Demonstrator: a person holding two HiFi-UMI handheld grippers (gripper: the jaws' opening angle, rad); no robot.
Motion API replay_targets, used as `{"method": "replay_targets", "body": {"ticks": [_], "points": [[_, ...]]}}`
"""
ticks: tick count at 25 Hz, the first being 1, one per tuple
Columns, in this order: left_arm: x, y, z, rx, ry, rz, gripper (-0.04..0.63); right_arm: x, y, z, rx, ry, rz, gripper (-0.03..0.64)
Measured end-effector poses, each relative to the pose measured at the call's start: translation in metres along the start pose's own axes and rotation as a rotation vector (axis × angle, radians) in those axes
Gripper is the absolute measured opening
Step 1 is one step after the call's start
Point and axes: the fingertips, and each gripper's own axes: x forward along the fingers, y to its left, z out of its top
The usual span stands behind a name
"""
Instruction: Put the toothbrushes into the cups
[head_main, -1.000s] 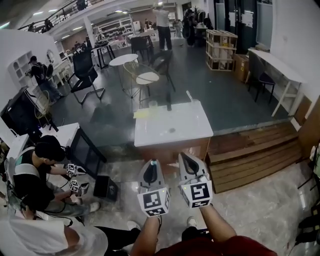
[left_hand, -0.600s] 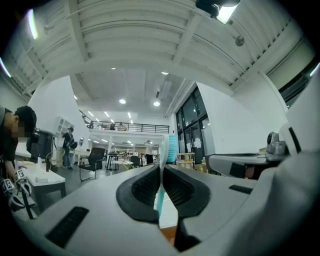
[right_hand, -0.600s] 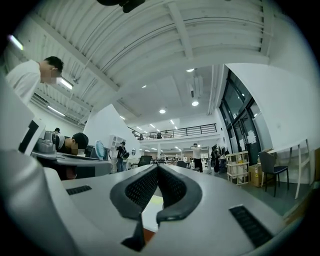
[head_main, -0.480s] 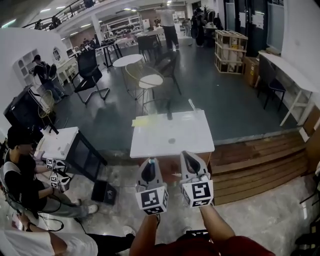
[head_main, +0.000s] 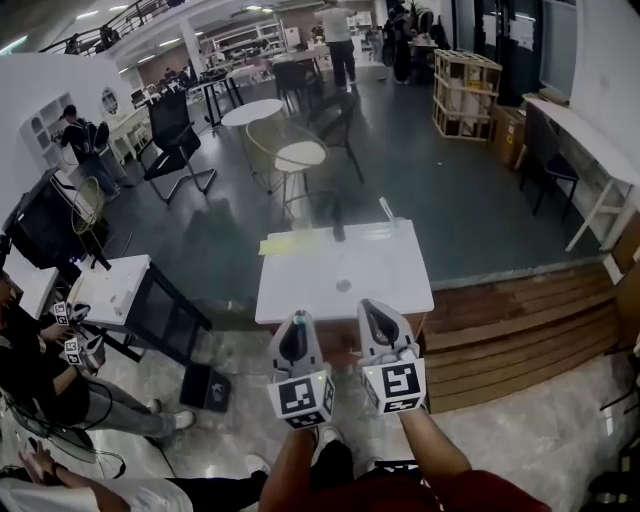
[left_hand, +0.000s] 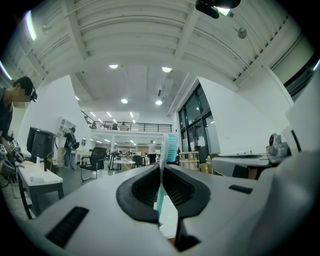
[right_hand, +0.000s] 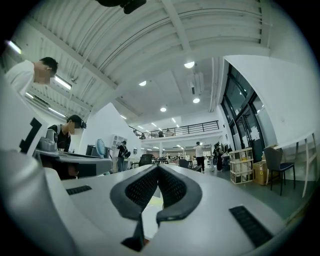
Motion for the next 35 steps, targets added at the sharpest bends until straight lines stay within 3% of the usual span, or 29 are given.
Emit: {"method": "replay_targets", "body": {"ticks": [19,28,35], "points": [[0.133,0.129,-0.015,-0.05,-0.031,-0.056,0.044,0.173,0.039,-0.03,-0.071,0.034,-0.036,0.029],[0.184,0.15,-0.027,-0.064,-0.023,-0.093,0.044,0.221,0.026,-0.042,-0.09,0.028,-0.082,0.028],[0.238,0.147,-0.043,-0.048,0.007,-0.083,0.044,0.267,-0.011,-0.059,-0.069,0.039,-0.079,0.029]]}}
